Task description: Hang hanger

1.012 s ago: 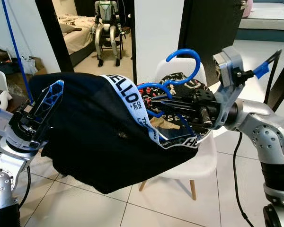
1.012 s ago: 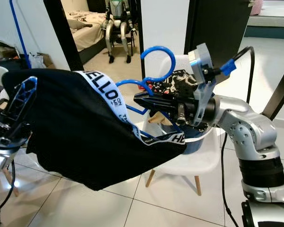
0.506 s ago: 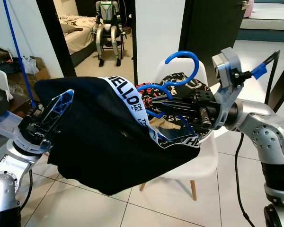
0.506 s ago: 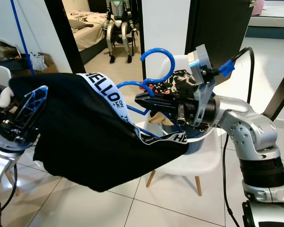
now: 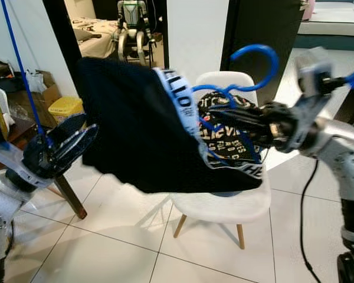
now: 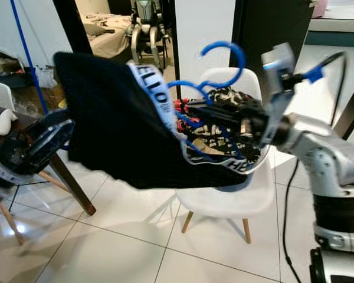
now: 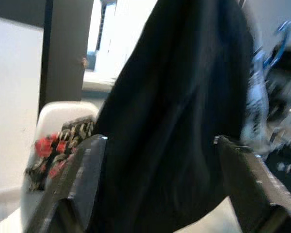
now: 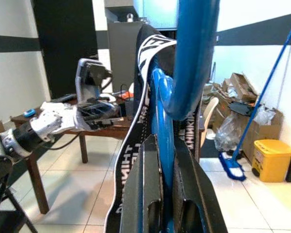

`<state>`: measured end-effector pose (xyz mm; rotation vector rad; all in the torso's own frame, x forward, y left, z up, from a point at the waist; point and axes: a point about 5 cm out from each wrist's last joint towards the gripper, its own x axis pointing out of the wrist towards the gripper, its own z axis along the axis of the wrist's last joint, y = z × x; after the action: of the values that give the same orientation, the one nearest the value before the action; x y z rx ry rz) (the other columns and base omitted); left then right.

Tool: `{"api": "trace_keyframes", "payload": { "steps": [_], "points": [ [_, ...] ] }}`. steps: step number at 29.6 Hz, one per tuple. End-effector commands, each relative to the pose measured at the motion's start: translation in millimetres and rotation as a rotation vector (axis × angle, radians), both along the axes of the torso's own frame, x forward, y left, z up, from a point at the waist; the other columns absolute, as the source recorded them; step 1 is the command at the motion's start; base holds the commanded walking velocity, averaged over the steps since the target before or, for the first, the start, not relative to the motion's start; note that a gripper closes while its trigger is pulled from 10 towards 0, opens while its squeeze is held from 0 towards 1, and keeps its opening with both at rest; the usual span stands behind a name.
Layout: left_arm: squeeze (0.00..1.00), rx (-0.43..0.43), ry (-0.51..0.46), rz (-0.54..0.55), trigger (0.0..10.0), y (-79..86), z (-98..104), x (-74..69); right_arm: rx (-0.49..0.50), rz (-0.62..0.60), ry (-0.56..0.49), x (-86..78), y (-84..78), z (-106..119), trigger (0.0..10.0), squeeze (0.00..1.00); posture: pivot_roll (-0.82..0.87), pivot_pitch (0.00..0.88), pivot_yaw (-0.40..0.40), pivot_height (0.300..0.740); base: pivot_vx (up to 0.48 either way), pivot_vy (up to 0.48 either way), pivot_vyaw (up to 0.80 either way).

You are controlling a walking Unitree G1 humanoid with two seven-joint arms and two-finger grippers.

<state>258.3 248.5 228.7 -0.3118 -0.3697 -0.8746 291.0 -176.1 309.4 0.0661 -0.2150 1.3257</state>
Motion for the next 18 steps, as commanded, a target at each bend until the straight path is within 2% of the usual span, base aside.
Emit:
{"api": "trace_keyframes", "payload": {
  "steps": [1, 13, 18],
  "points": [
    [0.00, 0.031, 0.009, 0.012, 0.0, 3.8, -1.7, 0.1, 0.007, 0.024, -0.020, -4.0, -1.8, 3.8, 0.0, 0.00, -0.05, 0.000, 0.027, 0.740, 0.000, 0.000, 0.00],
    [0.00, 0.015, -0.012, 0.075, 0.0, 4.0, -0.3, 12.0, -0.012, 0.070, -0.014, -11.6, -1.1, 0.7, 0.0, 0.00, -0.05, 0.000, 0.030, 0.740, 0.000, 0.000, 0.00],
    [0.00, 0.001, -0.041, 0.014, 0.0, 0.0, 2.3, 10.8, -0.020, 0.081, -0.009, -13.2, 0.6, -1.6, 0.0, 0.00, -0.05, 0.000, 0.032, 0.740, 0.000, 0.000, 0.00]
  ]
}}
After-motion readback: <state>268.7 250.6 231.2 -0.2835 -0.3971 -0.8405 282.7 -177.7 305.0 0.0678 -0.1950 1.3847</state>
